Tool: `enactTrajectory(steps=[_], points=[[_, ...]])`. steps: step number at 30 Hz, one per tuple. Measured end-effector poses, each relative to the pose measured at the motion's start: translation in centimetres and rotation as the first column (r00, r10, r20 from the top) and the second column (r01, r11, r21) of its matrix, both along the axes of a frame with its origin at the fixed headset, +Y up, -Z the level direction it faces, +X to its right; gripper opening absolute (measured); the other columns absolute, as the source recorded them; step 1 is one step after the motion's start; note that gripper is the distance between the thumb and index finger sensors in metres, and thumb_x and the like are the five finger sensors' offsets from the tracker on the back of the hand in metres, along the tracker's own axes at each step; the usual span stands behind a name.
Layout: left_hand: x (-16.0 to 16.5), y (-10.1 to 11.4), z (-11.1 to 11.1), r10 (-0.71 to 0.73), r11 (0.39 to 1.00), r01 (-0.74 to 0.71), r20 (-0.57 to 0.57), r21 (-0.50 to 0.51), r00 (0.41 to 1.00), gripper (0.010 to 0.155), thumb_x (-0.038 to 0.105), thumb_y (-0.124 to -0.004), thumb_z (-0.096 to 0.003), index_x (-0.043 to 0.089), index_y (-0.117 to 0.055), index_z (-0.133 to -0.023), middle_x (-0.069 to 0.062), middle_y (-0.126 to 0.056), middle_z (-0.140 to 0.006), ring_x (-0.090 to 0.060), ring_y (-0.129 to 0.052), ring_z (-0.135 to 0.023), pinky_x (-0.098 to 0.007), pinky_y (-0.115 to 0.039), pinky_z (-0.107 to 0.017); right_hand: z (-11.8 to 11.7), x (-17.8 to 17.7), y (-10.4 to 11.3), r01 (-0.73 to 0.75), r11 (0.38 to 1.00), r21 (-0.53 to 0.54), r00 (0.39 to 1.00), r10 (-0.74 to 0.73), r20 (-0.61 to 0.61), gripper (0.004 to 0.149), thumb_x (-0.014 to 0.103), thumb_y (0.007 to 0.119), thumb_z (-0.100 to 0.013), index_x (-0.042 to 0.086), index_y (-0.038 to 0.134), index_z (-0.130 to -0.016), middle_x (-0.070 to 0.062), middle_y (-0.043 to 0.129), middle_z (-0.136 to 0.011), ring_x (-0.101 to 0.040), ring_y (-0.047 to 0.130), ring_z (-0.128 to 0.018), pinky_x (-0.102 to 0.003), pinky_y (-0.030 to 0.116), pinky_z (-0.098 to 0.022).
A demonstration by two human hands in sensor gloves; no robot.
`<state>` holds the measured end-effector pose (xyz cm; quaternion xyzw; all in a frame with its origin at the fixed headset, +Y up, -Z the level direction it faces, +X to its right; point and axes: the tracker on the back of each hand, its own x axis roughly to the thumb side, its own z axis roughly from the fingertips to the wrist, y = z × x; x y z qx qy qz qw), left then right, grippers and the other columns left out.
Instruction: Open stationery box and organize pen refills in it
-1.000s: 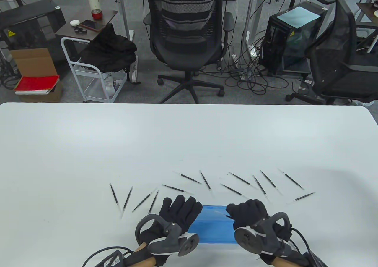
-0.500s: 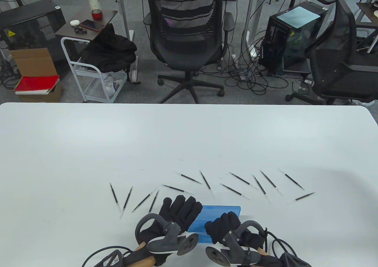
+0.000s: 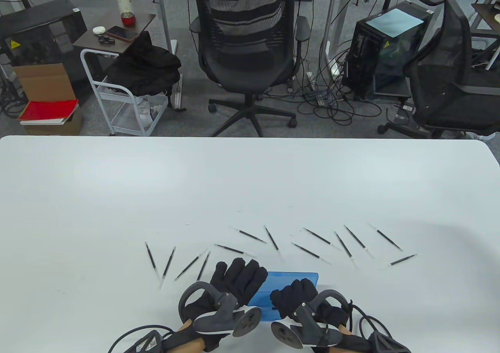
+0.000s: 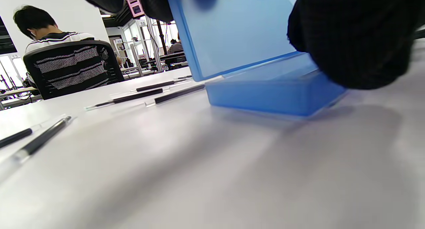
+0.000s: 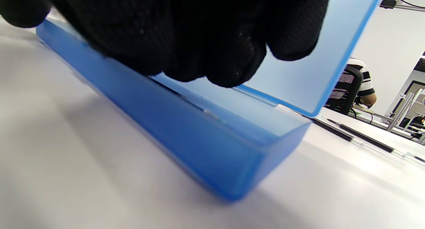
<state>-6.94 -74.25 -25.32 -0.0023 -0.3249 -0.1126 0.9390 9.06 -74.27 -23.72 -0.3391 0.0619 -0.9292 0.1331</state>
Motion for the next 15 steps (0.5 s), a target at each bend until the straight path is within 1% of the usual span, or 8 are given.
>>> enactTrajectory(steps=[4, 9, 11, 14, 15], points=[[-0.1, 0.0, 0.0, 0.011, 1.000, -0.011, 0.001, -0.003, 1.000, 0.113, 0.065, -0.079, -0.0411, 0.020, -0.011, -0.119, -0.009, -0.018, -0.129, -0.045, -0.040, -0.118, -0.068, -0.046, -0.081, 0.0, 0.0, 0.0, -0.008, 1.000, -0.004, 1.000, 0.008, 0.004, 0.057, 0.031, 0.091, -0.042, 0.017, 0.075, -0.095, -0.003, 0.099, -0.078, -0.031, 0.099, -0.071, -0.057, 0.078, -0.064], [0.0, 0.0, 0.0, 0.007, 1.000, -0.007, -0.004, 0.013, 1.000, 0.113, 0.065, -0.080, -0.0406, 0.020, -0.012, -0.119, -0.010, -0.020, -0.129, -0.045, -0.042, -0.118, -0.068, -0.047, -0.081, 0.0, 0.1, 0.2, 0.001, 1.000, 0.009, 1.000, -0.001, 0.026, 0.058, 0.033, 0.092, -0.041, 0.018, 0.076, -0.095, -0.003, 0.100, -0.077, -0.031, 0.099, -0.070, -0.056, 0.078, -0.063], [0.0, 0.0, 0.0, 0.008, 1.000, -0.008, -0.004, 0.013, 1.000, 0.113, 0.065, -0.080, -0.0406, 0.020, -0.013, -0.119, -0.010, -0.020, -0.129, -0.045, -0.042, -0.118, -0.068, -0.047, -0.081, 0.0, 0.2, 0.8, 0.043, 0.999, 0.003, 0.999, -0.043, 0.028, 0.058, 0.033, 0.093, -0.041, 0.018, 0.076, -0.094, -0.002, 0.100, -0.076, -0.030, 0.100, -0.069, -0.056, 0.079, -0.063], [0.0, 0.0, 0.0, 0.008, 1.000, -0.008, -0.003, 0.013, 1.000, 0.113, 0.065, -0.080, -0.0406, 0.019, -0.012, -0.119, -0.010, -0.019, -0.129, -0.045, -0.042, -0.118, -0.068, -0.047, -0.081, 0.2, 0.8, 2.6, 0.145, 0.989, -0.012, 0.989, -0.144, 0.041, 0.056, 0.031, 0.092, -0.041, 0.018, 0.077, -0.094, -0.002, 0.100, -0.075, -0.031, 0.100, -0.068, -0.056, 0.078, -0.063], [0.0, 0.0, 0.0, 0.008, 1.000, -0.008, -0.003, 0.013, 1.000, 0.113, 0.065, -0.080, -0.0407, 0.019, -0.012, -0.119, -0.010, -0.019, -0.129, -0.045, -0.042, -0.118, -0.068, -0.047, -0.081, 0.2, 1.3, 3.5, 0.185, 0.983, -0.002, 0.982, -0.185, 0.047, 0.055, 0.031, 0.092, -0.042, 0.018, 0.077, -0.093, -0.002, 0.101, -0.075, -0.031, 0.100, -0.068, -0.056, 0.079, -0.063]])
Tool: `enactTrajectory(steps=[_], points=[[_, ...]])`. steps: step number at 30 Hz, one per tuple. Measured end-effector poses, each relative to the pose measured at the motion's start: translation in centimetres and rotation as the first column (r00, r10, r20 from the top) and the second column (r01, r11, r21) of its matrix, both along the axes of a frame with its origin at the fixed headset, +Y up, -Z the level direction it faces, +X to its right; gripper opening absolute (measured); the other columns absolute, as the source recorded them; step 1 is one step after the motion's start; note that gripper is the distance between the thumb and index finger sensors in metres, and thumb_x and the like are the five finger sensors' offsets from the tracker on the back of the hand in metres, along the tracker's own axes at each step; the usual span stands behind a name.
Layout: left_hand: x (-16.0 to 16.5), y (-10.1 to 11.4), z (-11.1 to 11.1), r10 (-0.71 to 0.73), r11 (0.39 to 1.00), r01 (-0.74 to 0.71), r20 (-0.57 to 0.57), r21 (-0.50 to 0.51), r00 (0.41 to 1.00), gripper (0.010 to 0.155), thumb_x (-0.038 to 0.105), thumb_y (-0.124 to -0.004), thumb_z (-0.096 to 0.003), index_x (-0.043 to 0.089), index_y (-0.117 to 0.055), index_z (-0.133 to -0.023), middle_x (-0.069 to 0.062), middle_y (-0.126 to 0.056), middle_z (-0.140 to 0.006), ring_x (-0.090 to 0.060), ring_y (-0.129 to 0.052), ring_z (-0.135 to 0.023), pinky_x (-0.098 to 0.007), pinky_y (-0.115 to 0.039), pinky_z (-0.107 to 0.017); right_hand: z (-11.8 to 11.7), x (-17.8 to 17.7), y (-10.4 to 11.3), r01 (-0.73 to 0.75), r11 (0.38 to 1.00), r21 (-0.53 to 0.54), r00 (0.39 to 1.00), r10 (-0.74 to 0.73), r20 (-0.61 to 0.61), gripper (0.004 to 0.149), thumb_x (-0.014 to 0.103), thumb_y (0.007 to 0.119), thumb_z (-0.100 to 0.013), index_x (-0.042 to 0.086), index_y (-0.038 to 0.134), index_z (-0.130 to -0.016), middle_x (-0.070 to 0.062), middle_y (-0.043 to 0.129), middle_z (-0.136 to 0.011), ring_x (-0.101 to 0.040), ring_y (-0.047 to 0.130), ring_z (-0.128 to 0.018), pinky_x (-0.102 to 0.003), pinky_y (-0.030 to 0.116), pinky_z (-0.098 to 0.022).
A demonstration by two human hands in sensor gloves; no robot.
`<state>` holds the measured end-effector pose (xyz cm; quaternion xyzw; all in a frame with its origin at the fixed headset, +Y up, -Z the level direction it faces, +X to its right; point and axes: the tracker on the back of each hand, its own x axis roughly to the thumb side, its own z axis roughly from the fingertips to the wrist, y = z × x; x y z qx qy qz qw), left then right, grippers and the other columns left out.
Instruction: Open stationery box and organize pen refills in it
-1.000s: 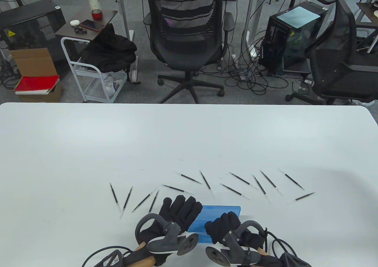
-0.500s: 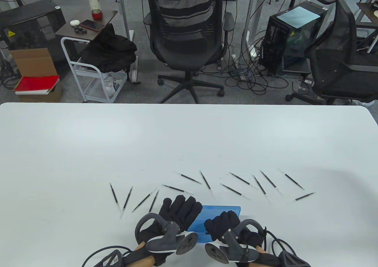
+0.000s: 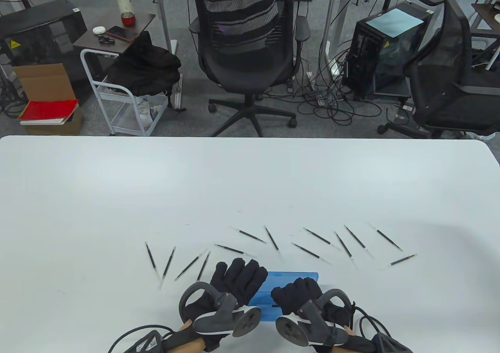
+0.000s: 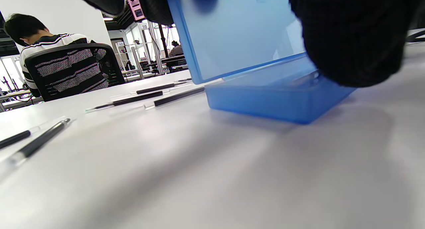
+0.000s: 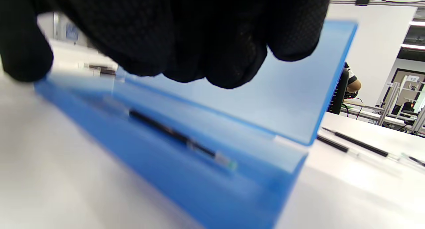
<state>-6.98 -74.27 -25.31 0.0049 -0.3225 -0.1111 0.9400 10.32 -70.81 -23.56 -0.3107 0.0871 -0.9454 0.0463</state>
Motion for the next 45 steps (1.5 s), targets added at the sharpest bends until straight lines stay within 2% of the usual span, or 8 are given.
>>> enactTrajectory(steps=[5, 8, 10, 16, 22, 28, 45], points=[[0.0, 0.0, 0.0, -0.003, 1.000, 0.003, -0.001, 0.005, 1.000, 0.113, 0.065, -0.081, -0.0407, 0.019, -0.012, -0.119, -0.010, -0.020, -0.129, -0.045, -0.043, -0.118, -0.067, -0.048, -0.081, -1.6, 2.7, 3.2, 0.133, 0.991, 0.020, 0.987, -0.134, 0.093, 0.055, 0.030, 0.092, -0.042, 0.018, 0.078, -0.094, -0.003, 0.101, -0.075, -0.032, 0.100, -0.068, -0.057, 0.078, -0.063], [0.0, 0.0, 0.0, -0.002, 1.000, 0.002, -0.001, 0.003, 1.000, 0.114, 0.065, -0.081, -0.0406, 0.019, -0.013, -0.119, -0.011, -0.020, -0.129, -0.046, -0.042, -0.118, -0.068, -0.048, -0.081, -3.6, 4.4, 4.3, 0.147, 0.988, 0.043, 0.972, -0.153, 0.177, 0.055, 0.030, 0.092, -0.042, 0.018, 0.078, -0.094, -0.004, 0.101, -0.076, -0.032, 0.099, -0.069, -0.057, 0.078, -0.063], [0.0, 0.0, 0.0, -0.002, 1.000, 0.002, -0.001, 0.002, 1.000, 0.114, 0.065, -0.081, -0.0407, 0.019, -0.013, -0.119, -0.011, -0.020, -0.129, -0.046, -0.042, -0.118, -0.068, -0.048, -0.081, -5.2, 5.3, 4.5, 0.127, 0.992, 0.010, 0.963, -0.126, 0.240, 0.055, 0.029, 0.092, -0.043, 0.018, 0.077, -0.094, -0.004, 0.100, -0.076, -0.032, 0.099, -0.069, -0.057, 0.077, -0.063], [0.0, 0.0, 0.1, -0.003, 1.000, 0.003, 0.002, 0.007, 1.000, 0.113, 0.065, -0.081, -0.0411, 0.019, -0.013, -0.119, -0.011, -0.020, -0.129, -0.046, -0.043, -0.118, -0.067, -0.048, -0.081, -10.1, 7.5, 2.1, 0.075, 0.994, -0.080, 0.923, -0.039, 0.383, 0.055, 0.028, 0.092, -0.043, 0.018, 0.077, -0.094, -0.004, 0.100, -0.076, -0.032, 0.099, -0.070, -0.057, 0.077, -0.064], [0.0, 0.0, 0.1, 0.000, 1.000, 0.000, 0.004, 0.008, 1.000, 0.113, 0.065, -0.081, -0.0410, 0.019, -0.013, -0.119, -0.011, -0.020, -0.129, -0.046, -0.043, -0.118, -0.067, -0.048, -0.081, -12.8, 7.8, -1.4, 0.000, 0.978, -0.208, 0.894, 0.093, 0.439, 0.059, 0.030, 0.093, -0.042, 0.018, 0.076, -0.097, -0.004, 0.100, -0.080, -0.033, 0.098, -0.073, -0.058, 0.075, -0.066], [0.0, 0.0, 0.2, 0.001, 1.000, -0.001, 0.006, 0.008, 1.000, 0.113, 0.065, -0.081, -0.0412, 0.019, -0.013, -0.119, -0.011, -0.020, -0.129, -0.046, -0.043, -0.118, -0.067, -0.048, -0.081, -13.5, 8.1, -3.5, -0.084, 0.958, -0.275, 0.868, 0.206, 0.453, 0.062, 0.031, 0.094, -0.041, 0.018, 0.075, -0.098, -0.004, 0.100, -0.081, -0.033, 0.097, -0.075, -0.058, 0.074, -0.067], [0.0, 0.0, 0.2, 0.003, 1.000, -0.003, 0.008, 0.009, 1.000, 0.113, 0.065, -0.081, -0.0412, 0.019, -0.013, -0.119, -0.011, -0.020, -0.129, -0.046, -0.043, -0.118, -0.067, -0.048, -0.081, -13.2, 6.6, -4.0, -0.192, 0.955, -0.226, 0.846, 0.278, 0.454, 0.055, 0.029, 0.094, -0.041, 0.018, 0.080, -0.093, -0.003, 0.103, -0.073, -0.031, 0.101, -0.070, -0.058, 0.078, -0.064]])
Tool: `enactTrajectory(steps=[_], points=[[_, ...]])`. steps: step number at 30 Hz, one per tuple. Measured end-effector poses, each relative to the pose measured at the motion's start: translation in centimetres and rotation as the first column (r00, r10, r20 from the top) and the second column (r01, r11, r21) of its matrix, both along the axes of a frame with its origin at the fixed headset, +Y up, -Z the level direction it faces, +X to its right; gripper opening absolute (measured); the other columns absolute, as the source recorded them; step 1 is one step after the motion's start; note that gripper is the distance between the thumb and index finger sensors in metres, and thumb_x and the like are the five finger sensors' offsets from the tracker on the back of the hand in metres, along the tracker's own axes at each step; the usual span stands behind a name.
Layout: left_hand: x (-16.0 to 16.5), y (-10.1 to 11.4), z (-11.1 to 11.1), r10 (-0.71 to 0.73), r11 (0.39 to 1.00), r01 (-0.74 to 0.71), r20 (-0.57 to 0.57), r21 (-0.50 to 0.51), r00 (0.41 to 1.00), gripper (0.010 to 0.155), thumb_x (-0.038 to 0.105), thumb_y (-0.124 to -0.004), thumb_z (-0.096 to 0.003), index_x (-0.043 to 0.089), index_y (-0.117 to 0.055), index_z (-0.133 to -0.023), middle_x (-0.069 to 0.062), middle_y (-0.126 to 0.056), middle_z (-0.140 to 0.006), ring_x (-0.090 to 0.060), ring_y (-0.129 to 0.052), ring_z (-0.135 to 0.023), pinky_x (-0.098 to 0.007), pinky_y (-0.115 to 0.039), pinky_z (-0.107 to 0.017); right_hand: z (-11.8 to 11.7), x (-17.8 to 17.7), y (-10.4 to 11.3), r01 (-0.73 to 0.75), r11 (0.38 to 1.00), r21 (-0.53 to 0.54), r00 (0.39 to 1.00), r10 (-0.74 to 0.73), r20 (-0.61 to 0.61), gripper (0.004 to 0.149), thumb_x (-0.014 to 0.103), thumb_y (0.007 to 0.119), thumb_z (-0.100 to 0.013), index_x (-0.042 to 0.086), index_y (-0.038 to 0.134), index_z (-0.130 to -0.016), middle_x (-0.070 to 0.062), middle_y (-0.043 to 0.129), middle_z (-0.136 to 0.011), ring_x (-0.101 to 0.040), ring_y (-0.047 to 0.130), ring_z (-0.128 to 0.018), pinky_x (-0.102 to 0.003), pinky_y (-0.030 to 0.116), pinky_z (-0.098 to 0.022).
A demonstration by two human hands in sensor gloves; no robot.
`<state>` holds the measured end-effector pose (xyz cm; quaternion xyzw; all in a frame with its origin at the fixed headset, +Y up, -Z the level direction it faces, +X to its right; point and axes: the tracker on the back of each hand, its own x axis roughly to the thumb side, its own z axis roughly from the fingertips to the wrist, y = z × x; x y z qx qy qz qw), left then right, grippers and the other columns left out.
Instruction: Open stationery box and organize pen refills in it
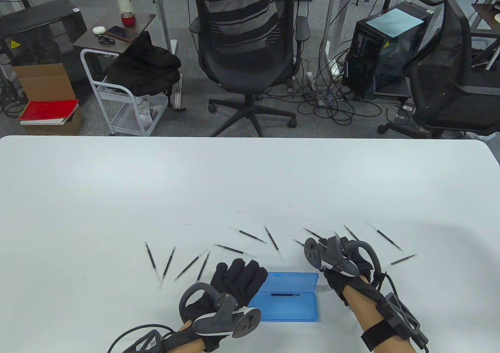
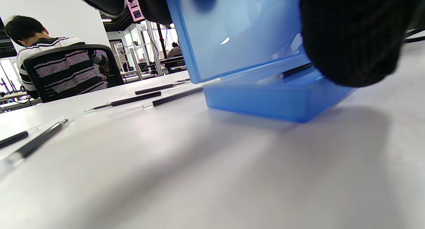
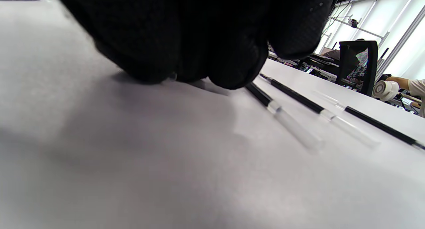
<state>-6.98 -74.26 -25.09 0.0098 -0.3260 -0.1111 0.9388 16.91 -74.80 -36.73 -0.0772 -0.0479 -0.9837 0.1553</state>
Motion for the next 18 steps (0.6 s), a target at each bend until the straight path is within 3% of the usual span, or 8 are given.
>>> enactTrajectory(steps=[18], points=[[0.02, 0.01, 0.03, -0.001, 1.000, 0.001, 0.001, 0.003, 1.000, 0.113, 0.065, -0.081, -0.0415, 0.019, -0.013, -0.119, -0.011, -0.020, -0.129, -0.046, -0.043, -0.117, -0.067, -0.048, -0.081, 0.34, 0.71, 0.03, 0.026, 0.999, 0.025, 0.999, -0.026, -0.033, 0.058, 0.031, 0.095, -0.040, 0.013, 0.078, -0.093, -0.004, 0.102, -0.072, -0.031, 0.101, -0.066, -0.059, 0.079, -0.062]])
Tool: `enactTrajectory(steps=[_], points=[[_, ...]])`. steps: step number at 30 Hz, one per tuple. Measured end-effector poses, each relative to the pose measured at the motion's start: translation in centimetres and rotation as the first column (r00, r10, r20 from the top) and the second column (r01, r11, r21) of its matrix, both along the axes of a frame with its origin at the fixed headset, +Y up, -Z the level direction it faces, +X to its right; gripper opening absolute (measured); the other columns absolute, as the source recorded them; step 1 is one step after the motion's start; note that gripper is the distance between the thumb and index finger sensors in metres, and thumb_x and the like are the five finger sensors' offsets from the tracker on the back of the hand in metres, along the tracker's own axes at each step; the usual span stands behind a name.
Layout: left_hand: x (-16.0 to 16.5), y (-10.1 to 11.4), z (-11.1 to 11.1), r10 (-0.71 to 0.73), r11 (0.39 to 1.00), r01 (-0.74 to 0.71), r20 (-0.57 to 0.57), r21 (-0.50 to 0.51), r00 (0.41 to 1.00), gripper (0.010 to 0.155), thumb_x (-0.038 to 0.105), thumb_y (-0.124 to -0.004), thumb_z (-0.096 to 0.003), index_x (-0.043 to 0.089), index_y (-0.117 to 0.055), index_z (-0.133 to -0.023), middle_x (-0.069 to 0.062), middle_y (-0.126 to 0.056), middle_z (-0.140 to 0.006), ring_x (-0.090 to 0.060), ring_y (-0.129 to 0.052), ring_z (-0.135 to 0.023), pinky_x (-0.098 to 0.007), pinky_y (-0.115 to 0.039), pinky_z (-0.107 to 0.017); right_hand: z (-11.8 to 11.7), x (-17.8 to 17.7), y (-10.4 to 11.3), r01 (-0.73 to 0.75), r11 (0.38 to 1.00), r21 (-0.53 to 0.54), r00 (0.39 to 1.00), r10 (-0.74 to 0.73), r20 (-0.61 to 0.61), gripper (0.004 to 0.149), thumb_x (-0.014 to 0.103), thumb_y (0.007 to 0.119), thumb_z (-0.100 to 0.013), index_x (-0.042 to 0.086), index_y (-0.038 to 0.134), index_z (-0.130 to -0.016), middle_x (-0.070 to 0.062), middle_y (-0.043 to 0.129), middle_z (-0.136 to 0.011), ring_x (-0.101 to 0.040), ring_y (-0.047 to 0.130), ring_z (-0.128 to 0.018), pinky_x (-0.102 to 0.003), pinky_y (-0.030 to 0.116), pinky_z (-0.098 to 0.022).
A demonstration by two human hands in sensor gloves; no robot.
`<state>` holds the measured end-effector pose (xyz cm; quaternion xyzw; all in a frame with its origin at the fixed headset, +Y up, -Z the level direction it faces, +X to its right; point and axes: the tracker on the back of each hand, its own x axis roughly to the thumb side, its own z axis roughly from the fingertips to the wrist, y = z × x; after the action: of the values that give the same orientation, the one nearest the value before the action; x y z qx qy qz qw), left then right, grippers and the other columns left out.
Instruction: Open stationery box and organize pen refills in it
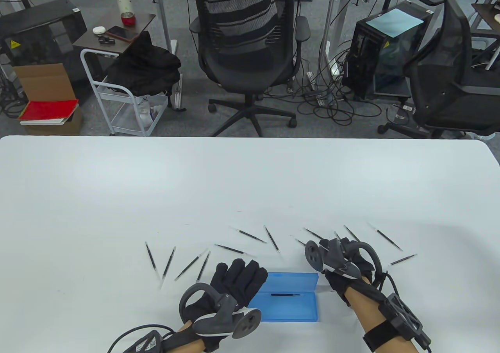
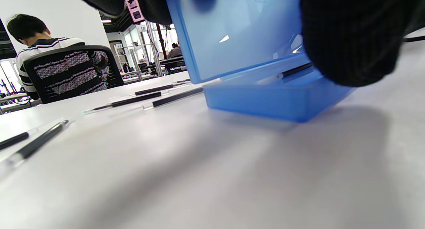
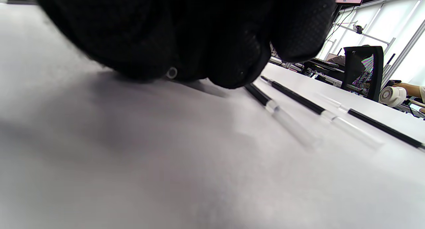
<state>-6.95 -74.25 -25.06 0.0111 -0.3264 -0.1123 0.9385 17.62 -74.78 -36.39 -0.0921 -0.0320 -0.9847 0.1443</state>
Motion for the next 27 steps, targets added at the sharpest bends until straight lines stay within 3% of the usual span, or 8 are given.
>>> enactTrajectory(steps=[6, 11, 14, 21, 27], points=[[0.0, 0.0, 0.0, 0.002, 1.000, -0.002, 0.000, -0.004, 1.000, 0.113, 0.065, -0.081, -0.0415, 0.019, -0.013, -0.119, -0.011, -0.020, -0.129, -0.046, -0.043, -0.118, -0.067, -0.048, -0.081, 1.4, 1.1, 2.6, 0.099, 0.991, 0.087, 0.994, -0.095, -0.044, 0.060, 0.031, 0.095, -0.039, 0.013, 0.077, -0.094, -0.005, 0.101, -0.073, -0.032, 0.101, -0.066, -0.059, 0.079, -0.062], [0.0, 0.0, 0.0, 0.005, 1.000, -0.005, 0.000, -0.007, 1.000, 0.113, 0.064, -0.081, -0.0414, 0.019, -0.013, -0.119, -0.011, -0.020, -0.129, -0.046, -0.043, -0.118, -0.067, -0.048, -0.081, 4.3, 2.2, 6.2, 0.297, 0.948, 0.117, 0.950, -0.281, -0.138, 0.061, 0.031, 0.096, -0.039, 0.012, 0.077, -0.094, -0.005, 0.100, -0.073, -0.032, 0.101, -0.066, -0.059, 0.079, -0.062], [0.0, 0.0, 0.0, 0.005, 1.000, -0.005, 0.001, -0.008, 1.000, 0.113, 0.065, -0.081, -0.0414, 0.019, -0.013, -0.119, -0.011, -0.019, -0.129, -0.046, -0.042, -0.118, -0.067, -0.048, -0.081, 6.4, 2.0, 7.2, 0.353, 0.928, 0.123, 0.922, -0.322, -0.215, 0.061, 0.031, 0.096, -0.039, 0.012, 0.077, -0.094, -0.005, 0.101, -0.073, -0.031, 0.101, -0.066, -0.059, 0.079, -0.062], [0.0, 0.0, 0.0, 0.007, 1.000, -0.007, 0.000, -0.008, 1.000, 0.113, 0.064, -0.081, -0.0414, 0.018, -0.013, -0.119, -0.011, -0.019, -0.129, -0.046, -0.042, -0.117, -0.067, -0.048, -0.081, 11.7, -0.9, 6.0, 0.346, 0.934, 0.085, 0.865, -0.283, -0.415, 0.061, 0.032, 0.096, -0.039, 0.013, 0.077, -0.094, -0.004, 0.101, -0.073, -0.031, 0.101, -0.066, -0.059, 0.079, -0.062], [0.0, 0.0, 0.0, 0.009, 1.000, -0.009, -0.002, -0.008, 1.000, 0.113, 0.064, -0.081, -0.0414, 0.019, -0.013, -0.119, -0.011, -0.020, -0.129, -0.047, -0.042, -0.117, -0.067, -0.048, -0.081, 13.0, -2.5, 4.2, 0.302, 0.953, 0.005, 0.845, -0.266, -0.463, 0.061, 0.032, 0.095, -0.039, 0.013, 0.077, -0.094, -0.004, 0.100, -0.074, -0.031, 0.101, -0.066, -0.058, 0.079, -0.062]])
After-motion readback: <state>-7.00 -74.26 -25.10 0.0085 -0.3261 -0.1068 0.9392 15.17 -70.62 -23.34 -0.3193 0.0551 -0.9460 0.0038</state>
